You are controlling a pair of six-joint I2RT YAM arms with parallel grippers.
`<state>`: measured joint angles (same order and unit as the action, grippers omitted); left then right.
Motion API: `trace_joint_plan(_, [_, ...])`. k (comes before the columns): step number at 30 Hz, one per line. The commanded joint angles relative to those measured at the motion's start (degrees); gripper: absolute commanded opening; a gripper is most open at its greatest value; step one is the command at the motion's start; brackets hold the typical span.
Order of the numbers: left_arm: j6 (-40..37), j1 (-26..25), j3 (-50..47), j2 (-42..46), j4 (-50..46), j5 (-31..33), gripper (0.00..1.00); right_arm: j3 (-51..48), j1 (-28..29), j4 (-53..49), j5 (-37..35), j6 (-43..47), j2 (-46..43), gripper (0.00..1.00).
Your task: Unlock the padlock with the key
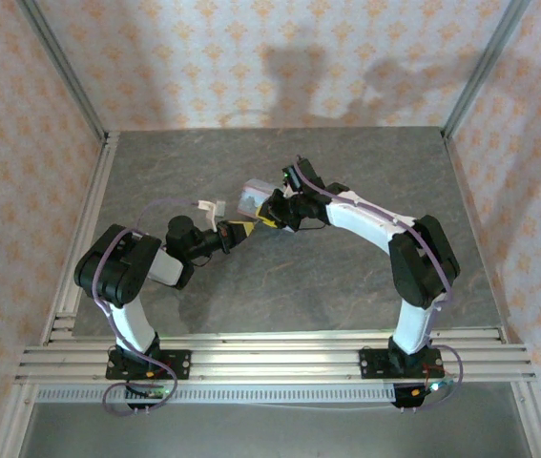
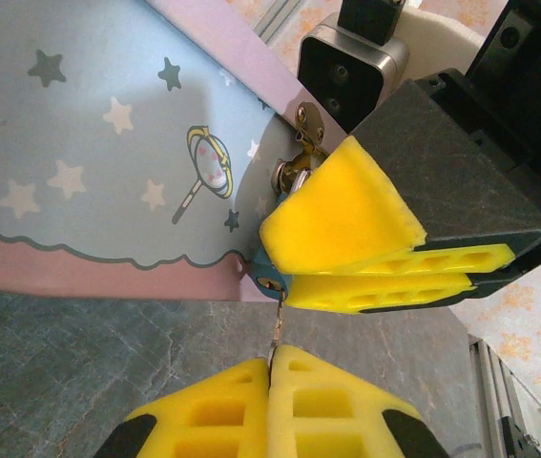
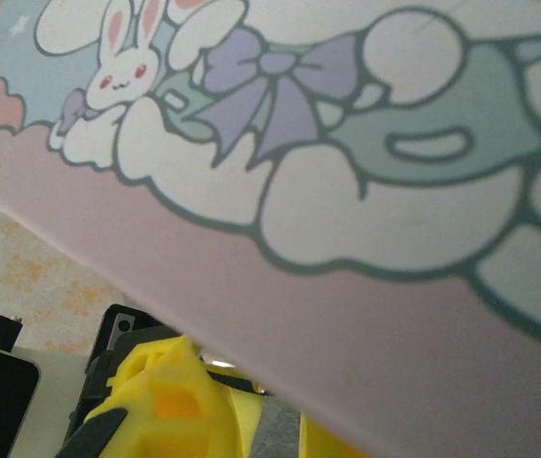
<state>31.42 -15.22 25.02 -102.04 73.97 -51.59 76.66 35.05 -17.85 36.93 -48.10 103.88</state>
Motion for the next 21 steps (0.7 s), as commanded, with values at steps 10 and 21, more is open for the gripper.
trace_joint_plan(10, [-1.19, 0.72, 0.38, -0.05, 2.22, 1.06, 0.0, -0.75, 0.02, 2.71, 1.35, -0.51, -3.71, 0.0])
trace_joint_plan(21, [-1.16, 0.74, 0.6, 0.82, 2.2, 1.14, 0.0, -1.22, 0.02, 2.97, 1.59, -0.68, -3.84, 0.0])
